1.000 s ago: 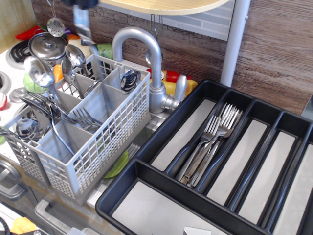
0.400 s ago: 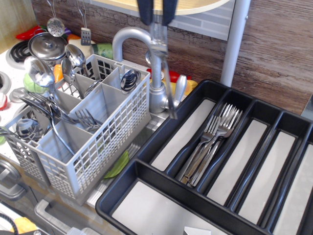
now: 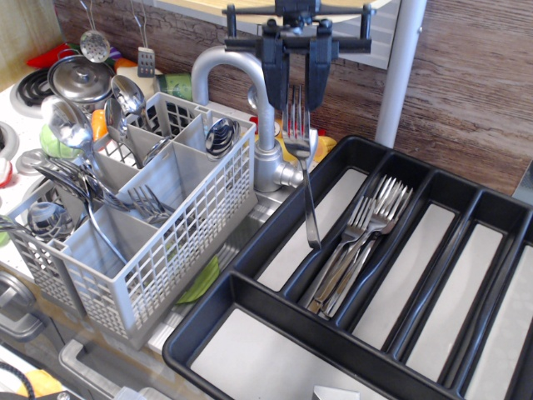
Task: Put fork from basket to tray
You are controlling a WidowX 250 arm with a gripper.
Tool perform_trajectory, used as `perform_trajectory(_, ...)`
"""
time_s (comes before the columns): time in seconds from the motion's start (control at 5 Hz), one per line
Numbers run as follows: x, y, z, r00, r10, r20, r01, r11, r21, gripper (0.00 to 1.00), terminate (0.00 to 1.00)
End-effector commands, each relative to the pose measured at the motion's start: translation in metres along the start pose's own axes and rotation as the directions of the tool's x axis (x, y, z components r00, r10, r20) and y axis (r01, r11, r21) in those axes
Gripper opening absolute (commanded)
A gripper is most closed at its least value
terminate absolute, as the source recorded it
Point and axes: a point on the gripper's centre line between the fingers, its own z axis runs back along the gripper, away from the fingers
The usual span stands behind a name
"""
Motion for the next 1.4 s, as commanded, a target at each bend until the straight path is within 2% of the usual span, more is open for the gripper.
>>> perform_trajectory(0.0,0.008,-0.02,-0.01,0.997,0.032,0.07,-0.031,0.999,-0.02,0.0,0.0)
perform_trajectory(0.4,0.019,-0.039,-0.031,0.993,0.071,0.089,-0.066,0.996,-0.064,0.0,0.0)
perform_trajectory(0.6,0.022,-0.047,-0.043,0.993,0.074,0.093,-0.069,0.996,-0.054,0.0,0.0)
perform_trajectory(0.8,0.026,-0.055,-0.048,0.994,0.058,0.087,-0.06,0.998,0.02,0.0,0.0)
perform_trajectory(1.0,0.047,-0.06,-0.056,0.985,0.061,0.161,-0.065,0.998,0.015,0.0,0.0)
perform_trajectory(1.2,0.047,-0.06,-0.056,0.985,0.061,0.161,-0.065,0.998,0.015,1.0,0.0)
